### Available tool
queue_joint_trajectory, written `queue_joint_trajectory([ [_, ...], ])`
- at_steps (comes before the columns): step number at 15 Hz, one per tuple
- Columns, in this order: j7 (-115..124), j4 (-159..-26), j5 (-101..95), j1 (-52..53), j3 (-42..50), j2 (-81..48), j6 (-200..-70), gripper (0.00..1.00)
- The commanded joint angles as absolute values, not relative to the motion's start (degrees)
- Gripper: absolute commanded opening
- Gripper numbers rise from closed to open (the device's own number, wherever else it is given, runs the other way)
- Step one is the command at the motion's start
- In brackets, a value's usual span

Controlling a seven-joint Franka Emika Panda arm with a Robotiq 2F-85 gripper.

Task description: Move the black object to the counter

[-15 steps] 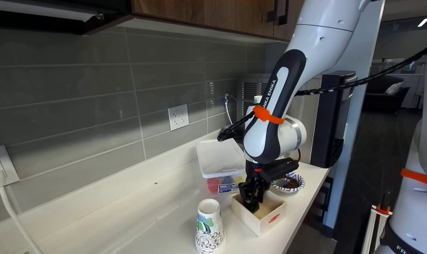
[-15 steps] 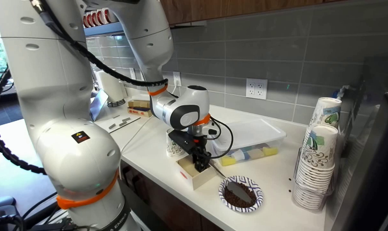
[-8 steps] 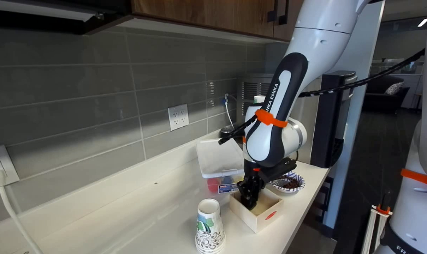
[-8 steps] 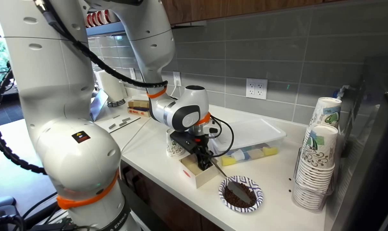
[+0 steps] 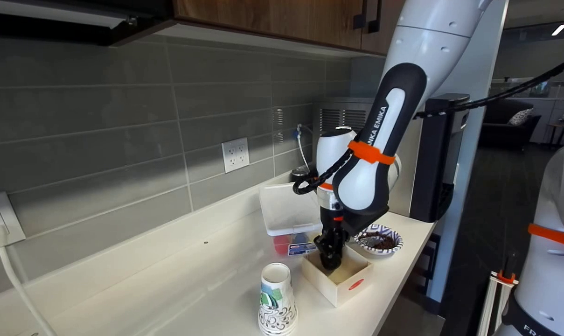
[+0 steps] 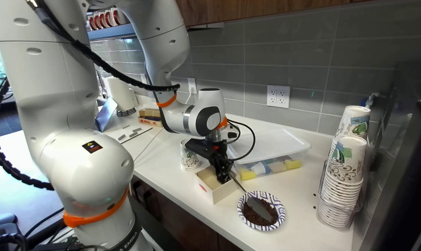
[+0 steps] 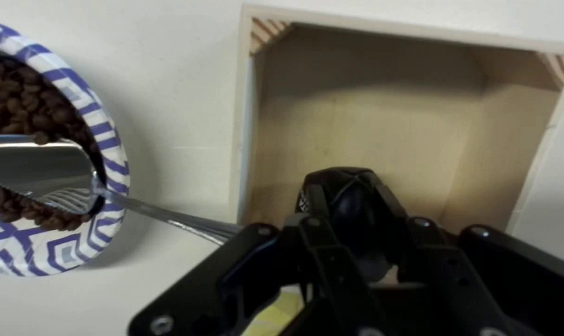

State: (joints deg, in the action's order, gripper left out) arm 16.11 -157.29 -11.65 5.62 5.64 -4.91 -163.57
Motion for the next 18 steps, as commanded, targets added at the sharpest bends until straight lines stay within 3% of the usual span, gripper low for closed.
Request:
queue_joint_trajectory([
  [1,23.76,-157.72,-21.23,5.73,5.27,3.33,-155.22,0.07],
  [8,15.38,-157.54,-10.42,5.70,-2.43,11.04,-152.69,0.07],
  [18,2.69,-157.07,7.41,11.38,-6.34,8.81,-155.20,0.07],
])
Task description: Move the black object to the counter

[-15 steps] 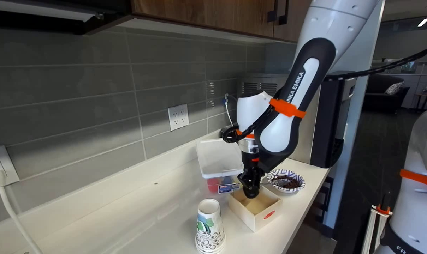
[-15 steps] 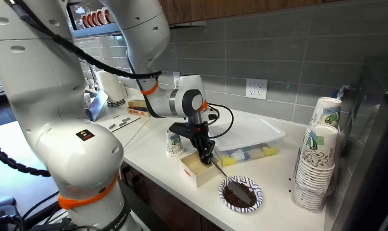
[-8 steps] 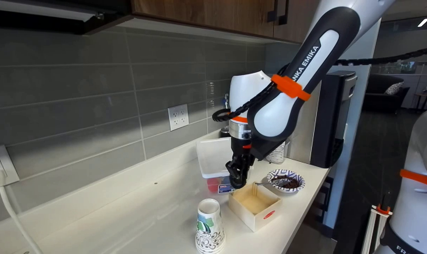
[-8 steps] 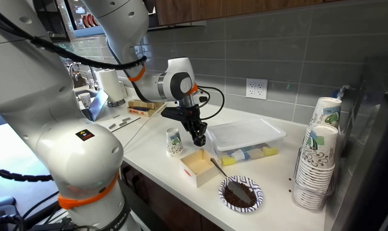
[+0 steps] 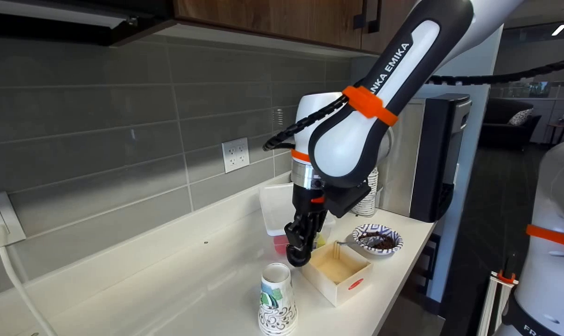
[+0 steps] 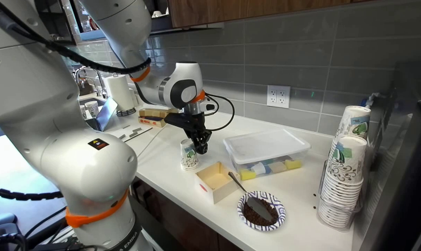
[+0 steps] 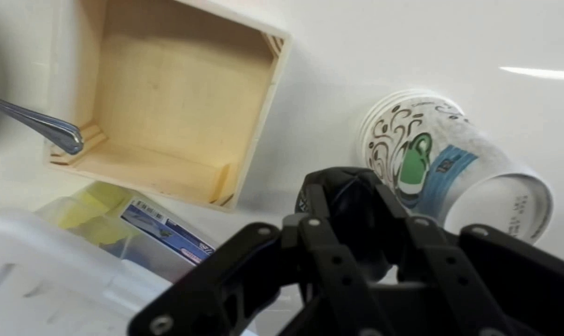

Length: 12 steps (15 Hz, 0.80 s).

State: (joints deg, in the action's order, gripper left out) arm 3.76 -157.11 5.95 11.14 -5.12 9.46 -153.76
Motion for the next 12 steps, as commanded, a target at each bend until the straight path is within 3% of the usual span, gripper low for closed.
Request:
queue_joint_trajectory([
  [1,3.74,-157.08,6.24,10.98,-6.93,8.27,-155.86,0.07],
  [6,5.93,-157.27,4.05,9.94,-8.21,5.07,-159.50,0.11],
  [7,5.48,-157.32,4.57,10.09,-8.20,4.57,-160.06,0.54],
  [9,6.02,-157.40,3.82,9.92,-8.31,3.72,-160.81,0.62],
  [12,7.55,-157.41,1.03,9.45,-8.37,2.88,-161.41,0.86],
])
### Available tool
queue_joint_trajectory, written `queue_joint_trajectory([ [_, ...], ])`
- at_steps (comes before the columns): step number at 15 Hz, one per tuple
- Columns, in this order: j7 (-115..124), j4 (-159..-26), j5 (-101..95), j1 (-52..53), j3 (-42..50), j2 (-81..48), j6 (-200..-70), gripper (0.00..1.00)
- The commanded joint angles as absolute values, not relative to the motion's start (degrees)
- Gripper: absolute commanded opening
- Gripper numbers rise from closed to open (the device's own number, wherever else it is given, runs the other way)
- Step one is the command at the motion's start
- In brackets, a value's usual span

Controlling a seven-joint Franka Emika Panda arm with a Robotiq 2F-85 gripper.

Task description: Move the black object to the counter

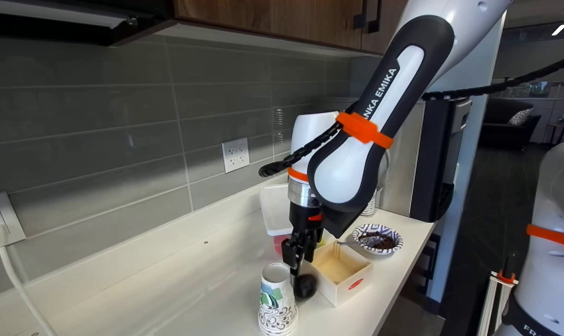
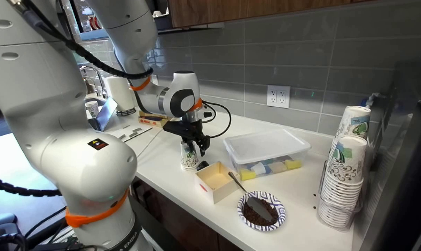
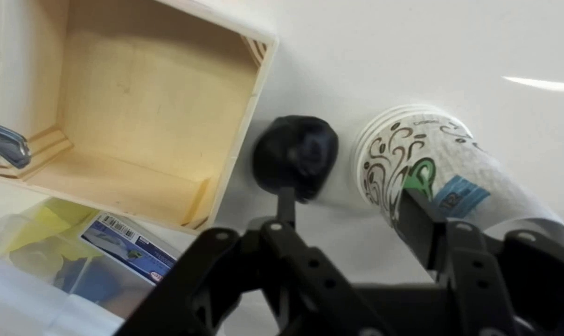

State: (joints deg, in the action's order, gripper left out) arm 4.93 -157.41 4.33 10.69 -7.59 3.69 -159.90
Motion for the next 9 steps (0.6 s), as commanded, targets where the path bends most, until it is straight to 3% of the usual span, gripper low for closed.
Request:
queue_joint_trajectory([
  [1,8.12,-157.41,0.24,9.38,-8.35,2.79,-161.41,0.92],
  [2,8.60,-157.41,-0.49,9.30,-8.33,2.59,-161.55,1.00],
  [9,9.17,-157.43,-2.36,9.29,-8.22,1.94,-160.85,1.00],
])
